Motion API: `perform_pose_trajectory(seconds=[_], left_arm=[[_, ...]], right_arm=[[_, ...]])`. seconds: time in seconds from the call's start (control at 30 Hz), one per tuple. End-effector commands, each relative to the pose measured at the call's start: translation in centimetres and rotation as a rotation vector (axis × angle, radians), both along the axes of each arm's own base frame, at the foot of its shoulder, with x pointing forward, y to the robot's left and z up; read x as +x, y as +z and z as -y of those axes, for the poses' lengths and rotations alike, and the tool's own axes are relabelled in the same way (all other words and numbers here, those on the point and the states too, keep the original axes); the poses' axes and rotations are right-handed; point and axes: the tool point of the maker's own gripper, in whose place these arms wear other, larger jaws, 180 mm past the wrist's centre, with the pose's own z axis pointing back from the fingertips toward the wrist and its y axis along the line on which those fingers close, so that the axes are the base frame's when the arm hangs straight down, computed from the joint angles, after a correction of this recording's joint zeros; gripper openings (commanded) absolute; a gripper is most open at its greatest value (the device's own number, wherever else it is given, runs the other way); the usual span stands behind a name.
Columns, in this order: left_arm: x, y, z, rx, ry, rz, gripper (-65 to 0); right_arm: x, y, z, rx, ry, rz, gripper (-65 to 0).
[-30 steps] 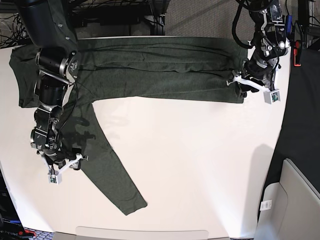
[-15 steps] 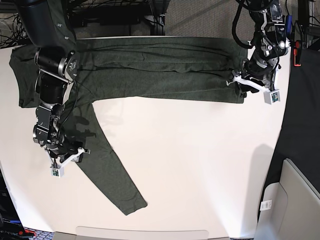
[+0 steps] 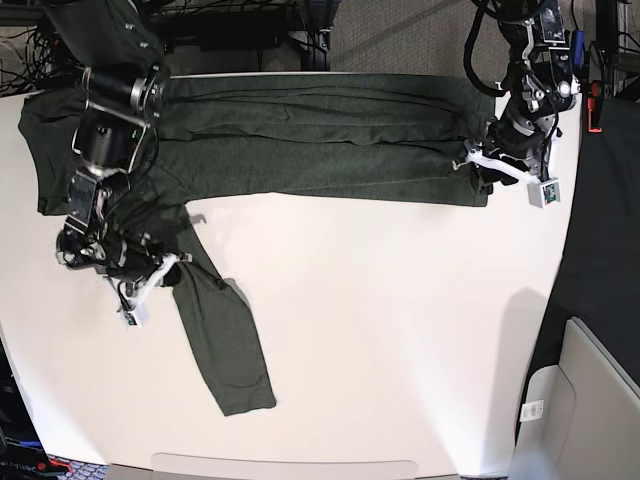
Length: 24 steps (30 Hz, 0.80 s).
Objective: Fold the T-shirt properly
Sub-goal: 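Grasp the sleeve with the right gripper and fold it onto the shirt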
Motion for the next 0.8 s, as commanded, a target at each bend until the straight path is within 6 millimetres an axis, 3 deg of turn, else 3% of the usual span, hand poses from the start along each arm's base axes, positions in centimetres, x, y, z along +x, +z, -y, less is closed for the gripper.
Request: perform_pose_trajectory(seconds=[0.0,0.2,0.5,0.77], left_arm=[[0.7,1.3,-0.4,0.020,0.000,0.049,-36.0],[0.7,1.3,-0.4,0.020,0.000,0.049,-36.0],[0.6,1.2,-0.3,0.018,0.001,0.047,-36.1],[0.6,1.1,-0.3,0.015,0.002,0.046,-36.1]], right_arm=[[0.9,2.6,0.4,0.004,0.002,0.076,-64.6],[-3.2,5.4,-0.9,0.031,0.066,0.118,-64.6],[-8.9,6.0,-2.7,0.104,0.151,0.122,-64.6],[-15.2,7.4,-7.5,0.175,0.304,0.133,-64.6]])
